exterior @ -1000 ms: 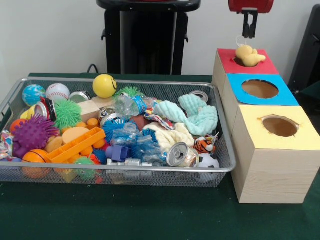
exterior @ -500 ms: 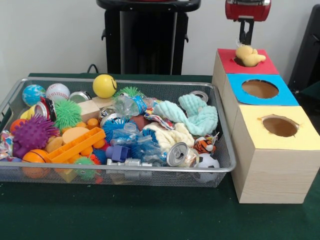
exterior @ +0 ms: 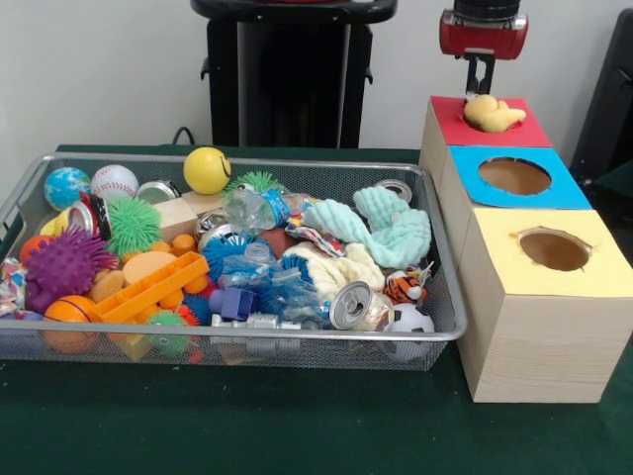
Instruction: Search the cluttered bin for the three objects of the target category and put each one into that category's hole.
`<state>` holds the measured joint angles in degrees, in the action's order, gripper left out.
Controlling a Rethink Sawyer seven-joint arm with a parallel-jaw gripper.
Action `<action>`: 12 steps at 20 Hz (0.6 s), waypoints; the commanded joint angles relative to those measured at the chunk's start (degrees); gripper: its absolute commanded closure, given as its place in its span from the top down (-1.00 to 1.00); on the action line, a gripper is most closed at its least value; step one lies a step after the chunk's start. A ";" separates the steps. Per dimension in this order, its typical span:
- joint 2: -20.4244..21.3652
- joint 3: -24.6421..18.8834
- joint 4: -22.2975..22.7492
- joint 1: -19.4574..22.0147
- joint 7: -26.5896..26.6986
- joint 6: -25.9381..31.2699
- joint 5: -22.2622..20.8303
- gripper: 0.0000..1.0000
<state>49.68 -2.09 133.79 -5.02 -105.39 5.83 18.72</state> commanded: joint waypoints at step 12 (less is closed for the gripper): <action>2.39 2.98 -7.52 -5.43 -11.94 9.81 2.13 -1.00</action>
<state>50.08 -1.16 133.19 -7.92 -105.39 6.88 18.72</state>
